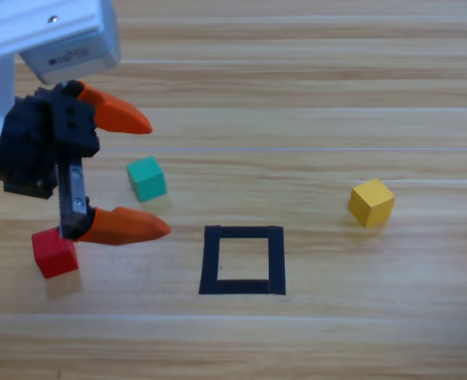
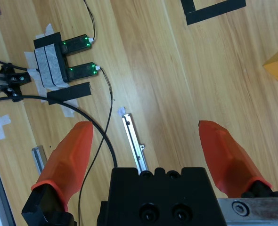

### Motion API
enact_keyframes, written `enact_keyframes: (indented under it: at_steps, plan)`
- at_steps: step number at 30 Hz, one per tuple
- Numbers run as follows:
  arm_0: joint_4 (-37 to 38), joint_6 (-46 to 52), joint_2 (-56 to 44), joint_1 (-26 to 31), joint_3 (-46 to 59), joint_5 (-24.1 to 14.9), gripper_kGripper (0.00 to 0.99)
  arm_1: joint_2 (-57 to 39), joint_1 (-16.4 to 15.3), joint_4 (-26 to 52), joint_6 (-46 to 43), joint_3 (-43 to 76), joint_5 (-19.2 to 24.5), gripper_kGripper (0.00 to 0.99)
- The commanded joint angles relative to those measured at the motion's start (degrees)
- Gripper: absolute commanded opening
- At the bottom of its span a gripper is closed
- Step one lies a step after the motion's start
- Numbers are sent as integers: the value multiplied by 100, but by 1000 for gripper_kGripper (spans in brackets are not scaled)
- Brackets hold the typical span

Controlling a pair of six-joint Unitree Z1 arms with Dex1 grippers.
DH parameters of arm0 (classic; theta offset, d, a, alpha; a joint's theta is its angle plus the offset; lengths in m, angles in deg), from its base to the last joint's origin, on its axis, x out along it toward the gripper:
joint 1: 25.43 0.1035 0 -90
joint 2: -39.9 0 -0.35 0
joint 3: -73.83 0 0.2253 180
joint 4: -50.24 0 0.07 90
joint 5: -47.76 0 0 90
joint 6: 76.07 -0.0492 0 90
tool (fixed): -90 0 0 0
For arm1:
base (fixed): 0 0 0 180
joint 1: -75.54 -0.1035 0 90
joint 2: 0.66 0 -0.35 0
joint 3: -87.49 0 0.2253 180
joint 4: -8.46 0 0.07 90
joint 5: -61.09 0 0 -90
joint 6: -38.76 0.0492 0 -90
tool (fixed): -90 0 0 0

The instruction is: Stack the blocks in the rectangular block: red at the bottom, yellow in the middle, green on top

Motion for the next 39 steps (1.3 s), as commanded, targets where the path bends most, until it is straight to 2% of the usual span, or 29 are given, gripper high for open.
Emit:
enact_keyframes:
  at_steps: [1, 6, 9, 13, 15, 16, 17, 19, 20, 21, 24, 26, 30, 35, 39]
  plan:
    - [-70, 60, 32, -104, 43, -93, 990, 98, -121, 85, 32, 160, 123, 990]
    - [-70, 113, -21, -104, 96, -137, 990, 19, -121, 103, 217, 90, 281, 990]
    - [-70, 157, -109, -104, 140, -207, 990, -60, 2, 208, 577, 54, 571, 990]
    - [44, 579, -258, -95, 237, -550, 990, -60, 169, 481, 1298, 37, 1503, 990]
    - [150, 1203, -302, -78, 210, -1359, 990, 71, 196, 630, 1641, 19, 2021, 990]
    - [141, 1581, -293, -69, 149, -1745, 990, 186, 231, 692, 1772, 11, 2144, 990]
    - [141, 2310, -320, -60, 131, -2527, 990, 335, 284, 779, 1992, -16, 2267, 990]
    - [114, 2978, -302, -51, 52, -3046, 990, 616, 301, 876, 2282, -86, 2505, 989]
    - [44, 3514, -320, -42, 35, -3459, 990, 757, 301, 876, 2405, -148, 2628, 988]
    - [27, 3778, -328, -25, 8, -3600, 990, 906, 301, 885, 2476, -192, 2716, 988]
    - [-562, 4780, -170, 265, -379, -3688, 990, 1240, 310, 876, 2520, -385, 2760, 988]
    - [-1222, 5448, 102, 388, -783, -3696, 990, 1416, 380, 876, 2643, -526, 2804, 986]
    - [-2153, 6327, 612, 625, -1451, -3617, 990, 2058, 451, 867, 2774, -956, 2988, 986]
    - [-3472, 7302, 1711, 1003, -2426, -3081, 990, 2972, 486, 867, 3425, -1536, 3401, 986]
    - [-3920, 7838, 2352, 1232, -2734, -2554, 990, 3552, 582, 815, 3688, -1958, 3375, 986]
